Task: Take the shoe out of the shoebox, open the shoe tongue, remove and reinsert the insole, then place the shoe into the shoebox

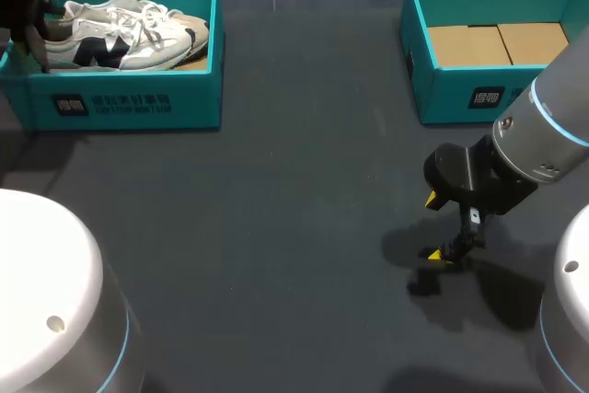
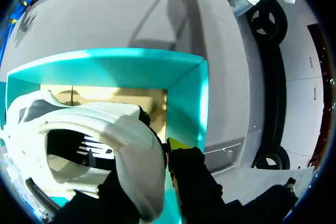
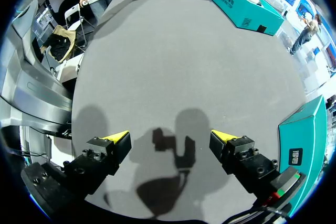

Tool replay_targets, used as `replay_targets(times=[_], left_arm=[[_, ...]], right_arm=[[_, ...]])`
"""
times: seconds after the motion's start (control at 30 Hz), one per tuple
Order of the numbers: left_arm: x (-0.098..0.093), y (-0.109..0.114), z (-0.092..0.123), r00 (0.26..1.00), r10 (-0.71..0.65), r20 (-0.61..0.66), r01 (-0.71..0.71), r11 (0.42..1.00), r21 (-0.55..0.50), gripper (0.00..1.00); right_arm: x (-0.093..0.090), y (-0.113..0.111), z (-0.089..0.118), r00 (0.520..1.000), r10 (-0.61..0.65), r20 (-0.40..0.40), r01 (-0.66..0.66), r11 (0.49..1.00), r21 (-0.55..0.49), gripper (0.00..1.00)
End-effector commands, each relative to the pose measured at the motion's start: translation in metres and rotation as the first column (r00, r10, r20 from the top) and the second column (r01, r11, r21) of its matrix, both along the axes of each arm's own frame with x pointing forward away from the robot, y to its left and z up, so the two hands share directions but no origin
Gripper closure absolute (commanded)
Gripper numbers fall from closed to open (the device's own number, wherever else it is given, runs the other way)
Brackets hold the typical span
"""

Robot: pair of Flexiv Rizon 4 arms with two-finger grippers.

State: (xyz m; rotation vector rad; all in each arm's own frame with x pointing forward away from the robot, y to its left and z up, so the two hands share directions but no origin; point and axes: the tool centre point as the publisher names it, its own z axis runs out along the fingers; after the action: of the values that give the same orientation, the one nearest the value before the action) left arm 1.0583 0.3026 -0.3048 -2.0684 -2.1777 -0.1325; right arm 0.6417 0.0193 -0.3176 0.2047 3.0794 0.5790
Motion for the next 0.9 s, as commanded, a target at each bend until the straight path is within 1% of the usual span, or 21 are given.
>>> replay_targets(times=[0.03,0.43,0.6,0.77,0.9], left_arm=[[-0.004,0.0,0.024,1.0,-0.003,0.005,0.003,1.0,-0.002,1.0],[-0.005,0.002,0.098,1.0,-0.011,0.024,0.011,1.0,0.016,1.0],[-0.009,0.002,0.121,1.0,-0.002,0.023,0.001,0.999,0.035,1.0],[-0.019,0.001,0.137,0.999,-0.003,0.033,0.001,0.998,0.058,1.0],[-0.04,-0.003,0.151,0.999,-0.021,0.036,0.019,0.998,0.065,1.0]], right_arm=[[-0.002,0.0,0.0,1.0,-0.002,0.003,0.002,1.0,-0.002,0.0],[-0.002,0.0,0.0,1.0,-0.002,0.003,0.002,1.0,-0.002,0.0],[-0.002,0.0,0.0,1.0,-0.002,0.003,0.002,1.0,-0.002,0.0],[-0.002,0.0,0.0,1.0,-0.002,0.003,0.002,1.0,-0.002,0.0],[-0.002,0.0,0.0,1.0,-0.002,0.003,0.002,1.0,-0.002,0.0]])
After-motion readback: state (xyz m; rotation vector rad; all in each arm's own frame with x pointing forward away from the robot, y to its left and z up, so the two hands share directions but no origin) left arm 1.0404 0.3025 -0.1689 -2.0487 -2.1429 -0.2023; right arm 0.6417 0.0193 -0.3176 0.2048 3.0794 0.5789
